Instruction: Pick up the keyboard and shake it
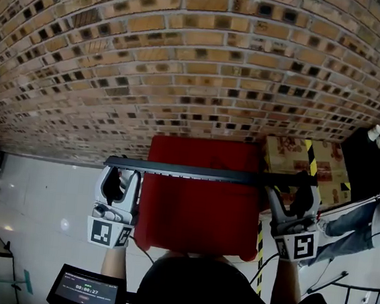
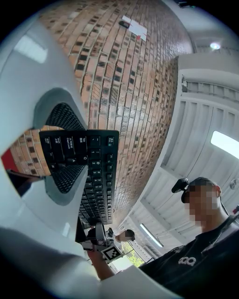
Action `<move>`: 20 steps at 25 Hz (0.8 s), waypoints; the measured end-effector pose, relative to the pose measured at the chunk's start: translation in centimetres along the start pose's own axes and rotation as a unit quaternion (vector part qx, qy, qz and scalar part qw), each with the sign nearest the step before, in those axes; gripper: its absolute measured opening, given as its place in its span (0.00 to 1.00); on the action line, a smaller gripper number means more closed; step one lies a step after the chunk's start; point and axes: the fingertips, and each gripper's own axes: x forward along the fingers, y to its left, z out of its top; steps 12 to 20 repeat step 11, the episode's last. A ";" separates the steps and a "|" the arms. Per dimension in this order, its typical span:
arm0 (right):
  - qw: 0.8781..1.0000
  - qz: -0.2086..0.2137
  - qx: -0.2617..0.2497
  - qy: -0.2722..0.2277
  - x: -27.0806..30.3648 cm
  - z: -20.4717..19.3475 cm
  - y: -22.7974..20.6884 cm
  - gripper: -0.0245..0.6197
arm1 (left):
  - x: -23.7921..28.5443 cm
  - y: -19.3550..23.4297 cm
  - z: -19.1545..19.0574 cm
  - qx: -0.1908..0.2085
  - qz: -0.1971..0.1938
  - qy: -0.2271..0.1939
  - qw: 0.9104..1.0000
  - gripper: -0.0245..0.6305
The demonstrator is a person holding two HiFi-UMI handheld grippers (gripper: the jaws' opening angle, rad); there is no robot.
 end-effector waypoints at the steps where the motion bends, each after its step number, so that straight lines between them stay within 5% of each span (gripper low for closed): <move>1: 1.000 0.000 0.000 0.001 0.0 -0.1 0.0 0.60 | 0.0 0.0 0.0 0.000 0.000 0.000 1.000 0.39; 20: 1.000 -0.002 0.000 0.006 0.0 -0.1 -0.3 0.60 | 0.2 -0.1 -0.1 -0.002 0.000 0.002 1.000 0.39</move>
